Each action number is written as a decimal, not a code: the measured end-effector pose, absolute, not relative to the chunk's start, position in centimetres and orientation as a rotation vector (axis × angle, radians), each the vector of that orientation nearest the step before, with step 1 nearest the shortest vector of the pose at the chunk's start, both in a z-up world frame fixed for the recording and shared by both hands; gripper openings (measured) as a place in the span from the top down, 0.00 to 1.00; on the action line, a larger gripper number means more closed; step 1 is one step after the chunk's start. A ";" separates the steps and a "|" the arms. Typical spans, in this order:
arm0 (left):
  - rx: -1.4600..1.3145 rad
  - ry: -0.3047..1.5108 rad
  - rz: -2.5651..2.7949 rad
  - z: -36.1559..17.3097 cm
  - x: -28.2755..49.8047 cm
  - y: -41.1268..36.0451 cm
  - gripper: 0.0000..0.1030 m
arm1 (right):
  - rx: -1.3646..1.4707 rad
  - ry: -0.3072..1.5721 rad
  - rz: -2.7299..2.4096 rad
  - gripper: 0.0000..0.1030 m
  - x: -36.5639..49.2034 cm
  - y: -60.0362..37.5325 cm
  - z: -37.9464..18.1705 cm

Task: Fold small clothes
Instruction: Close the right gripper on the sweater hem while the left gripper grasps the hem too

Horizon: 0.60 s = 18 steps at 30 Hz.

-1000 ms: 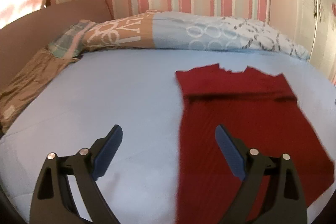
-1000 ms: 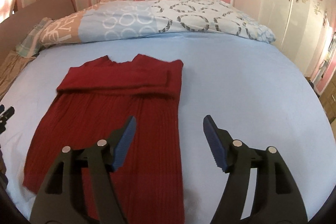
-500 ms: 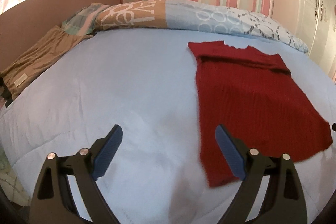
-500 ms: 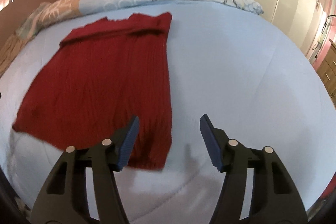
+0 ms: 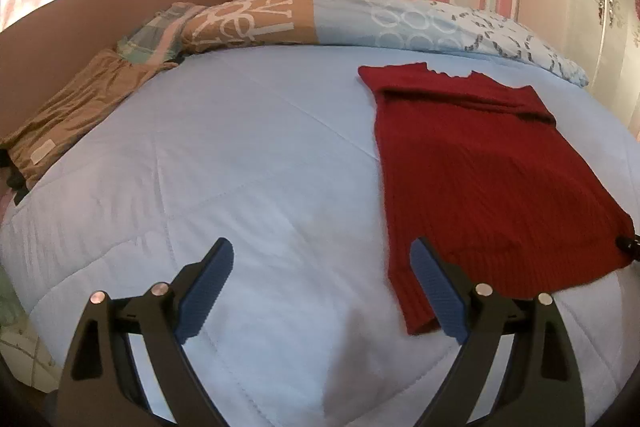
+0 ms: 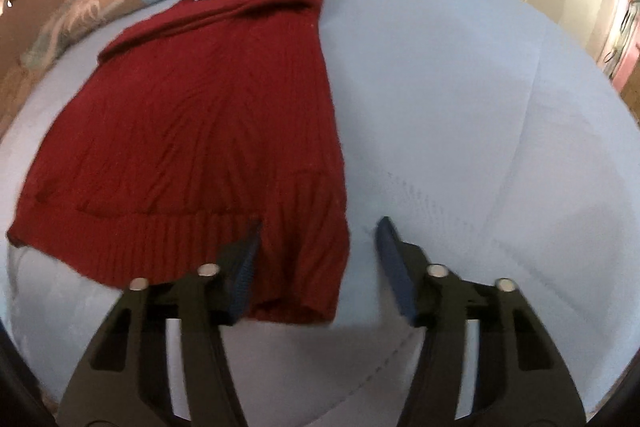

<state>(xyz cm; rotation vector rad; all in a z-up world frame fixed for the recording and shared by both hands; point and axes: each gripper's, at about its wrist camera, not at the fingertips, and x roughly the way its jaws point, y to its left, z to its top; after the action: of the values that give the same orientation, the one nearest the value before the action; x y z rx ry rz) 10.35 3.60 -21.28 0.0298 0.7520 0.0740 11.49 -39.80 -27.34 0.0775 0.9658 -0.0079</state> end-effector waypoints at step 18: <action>-0.081 0.864 -0.053 -25.7 12.6 1.1 0.12 | 0.130 0.941 0.033 0.84 11.1 -39.5 -27.0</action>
<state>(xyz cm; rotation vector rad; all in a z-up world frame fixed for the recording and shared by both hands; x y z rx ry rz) 12.64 1.08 -25.69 -0.0809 0.8640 -0.0534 11.15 -39.52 -26.99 0.1296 0.9411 0.0335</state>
